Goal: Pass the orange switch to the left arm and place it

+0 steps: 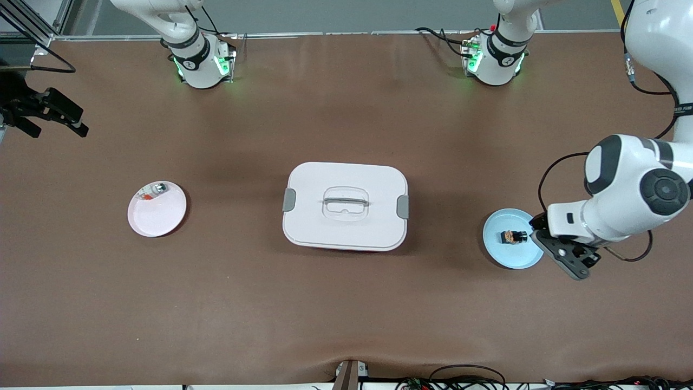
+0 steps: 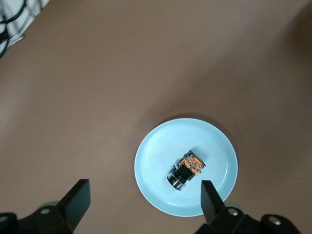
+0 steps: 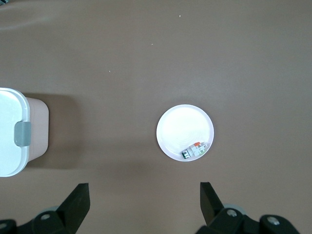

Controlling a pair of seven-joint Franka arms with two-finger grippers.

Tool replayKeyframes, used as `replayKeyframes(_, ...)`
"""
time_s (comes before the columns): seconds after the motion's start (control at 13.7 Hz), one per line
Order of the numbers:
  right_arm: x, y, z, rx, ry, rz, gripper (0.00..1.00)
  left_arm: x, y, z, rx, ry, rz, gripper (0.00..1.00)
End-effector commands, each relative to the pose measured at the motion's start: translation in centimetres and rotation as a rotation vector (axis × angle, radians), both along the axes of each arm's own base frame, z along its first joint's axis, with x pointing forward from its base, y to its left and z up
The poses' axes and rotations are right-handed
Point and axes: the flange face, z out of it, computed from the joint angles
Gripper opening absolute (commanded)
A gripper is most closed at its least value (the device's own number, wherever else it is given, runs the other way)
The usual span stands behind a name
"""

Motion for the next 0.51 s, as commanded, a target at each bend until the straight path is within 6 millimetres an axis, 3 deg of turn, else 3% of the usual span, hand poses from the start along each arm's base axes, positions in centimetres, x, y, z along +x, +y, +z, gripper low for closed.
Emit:
replayKeyframes(0.0,0.2,-0.3,0.5,-0.012,0.0,-0.021,1.0,0.5,0.4,3.3,-0.031,-0.017,0.191,1.0)
replayKeyframes(0.15,0.2,-0.3,0.5,-0.012,0.0,-0.022,1.0,0.3,0.2,5.4,-0.029,-0.015,0.292,1.0)
replayKeyframes(0.29,0.3,-0.3,0.5,-0.013,0.001,-0.023,1.0,-1.2,-1.3,8.6,-0.082,0.013,0.545,1.0)
replayKeyframes(0.44,0.3,-0.4,0.4,-0.011,0.003,-0.026,1.0,-2.1,-1.3,10.0,-0.09,0.047,0.681,1.0)
